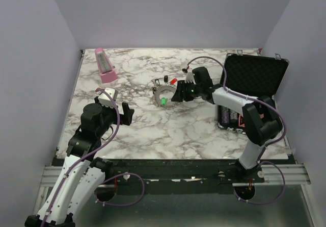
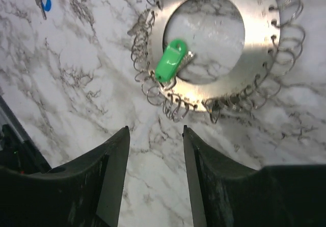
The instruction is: Put the keys on the keyring
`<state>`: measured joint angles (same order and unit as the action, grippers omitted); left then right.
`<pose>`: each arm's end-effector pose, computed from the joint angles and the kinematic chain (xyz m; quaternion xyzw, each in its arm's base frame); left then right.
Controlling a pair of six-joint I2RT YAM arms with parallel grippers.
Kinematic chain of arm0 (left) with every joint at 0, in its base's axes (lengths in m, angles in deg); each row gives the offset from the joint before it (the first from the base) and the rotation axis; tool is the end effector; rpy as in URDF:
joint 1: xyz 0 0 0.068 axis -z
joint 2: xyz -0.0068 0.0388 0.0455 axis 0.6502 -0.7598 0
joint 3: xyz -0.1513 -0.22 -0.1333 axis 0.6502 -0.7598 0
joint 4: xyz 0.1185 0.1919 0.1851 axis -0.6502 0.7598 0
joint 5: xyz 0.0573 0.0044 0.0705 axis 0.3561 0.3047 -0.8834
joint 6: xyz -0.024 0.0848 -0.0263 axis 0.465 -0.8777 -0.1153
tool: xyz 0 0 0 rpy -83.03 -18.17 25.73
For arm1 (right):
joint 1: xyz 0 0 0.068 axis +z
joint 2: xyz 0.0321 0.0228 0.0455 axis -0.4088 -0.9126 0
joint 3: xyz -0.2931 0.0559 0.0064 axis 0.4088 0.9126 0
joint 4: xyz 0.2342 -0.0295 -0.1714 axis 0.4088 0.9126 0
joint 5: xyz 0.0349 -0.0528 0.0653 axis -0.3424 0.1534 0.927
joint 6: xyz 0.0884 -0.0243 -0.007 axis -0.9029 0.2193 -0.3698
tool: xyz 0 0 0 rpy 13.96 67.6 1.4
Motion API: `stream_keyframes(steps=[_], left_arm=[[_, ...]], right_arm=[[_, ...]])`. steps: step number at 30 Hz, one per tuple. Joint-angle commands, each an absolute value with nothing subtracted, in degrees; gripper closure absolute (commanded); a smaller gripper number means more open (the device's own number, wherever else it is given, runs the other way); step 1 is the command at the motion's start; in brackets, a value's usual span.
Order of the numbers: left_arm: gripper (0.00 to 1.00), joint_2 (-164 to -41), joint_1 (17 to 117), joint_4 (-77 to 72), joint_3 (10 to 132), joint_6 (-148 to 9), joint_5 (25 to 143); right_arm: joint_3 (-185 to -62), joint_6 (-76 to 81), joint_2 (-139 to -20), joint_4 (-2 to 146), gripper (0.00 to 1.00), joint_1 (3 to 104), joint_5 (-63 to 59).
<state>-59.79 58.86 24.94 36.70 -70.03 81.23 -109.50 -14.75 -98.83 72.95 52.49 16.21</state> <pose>0.1798 -0.0678 0.3018 0.0791 0.8153 -0.1829 0.5437 0.3680 0.2397 0.1770 -0.1253 0.8802 0.3644 0.2770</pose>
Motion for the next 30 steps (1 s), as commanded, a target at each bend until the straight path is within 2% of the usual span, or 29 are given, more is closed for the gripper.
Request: stream_keyframes(steps=[1, 2, 5, 10, 16, 30], left_arm=[[0.01, -58.52, 58.31, 23.59, 37.28, -71.68, 78.65], [0.01, -58.43, 58.13, 23.59, 37.37, -71.68, 79.09], [0.01, -58.69, 57.61, 23.68, 37.55, -71.68, 79.89], [0.01, -58.34, 57.43, 23.59, 37.46, -71.59, 80.06], [0.01, -58.17, 57.25, 23.68, 37.46, -71.59, 79.89], [0.01, -58.17, 56.99, 23.59, 37.37, -71.68, 80.24]], right_arm=[[-120.73, 7.59, -101.74, 84.60, 0.44, 53.31, 16.01], [-122.49, 15.75, -101.92, 87.51, 0.43, 53.31, 17.68], [-123.30, 25.73, -102.70, 90.33, 0.42, 53.48, 17.88], [-131.11, 34.27, -110.17, 100.00, 0.44, 53.57, 16.64], [-137.36, 37.27, -115.10, 104.58, 0.48, 54.71, 14.36], [-142.81, 39.03, -120.99, 108.10, 0.55, 57.26, 10.67]])
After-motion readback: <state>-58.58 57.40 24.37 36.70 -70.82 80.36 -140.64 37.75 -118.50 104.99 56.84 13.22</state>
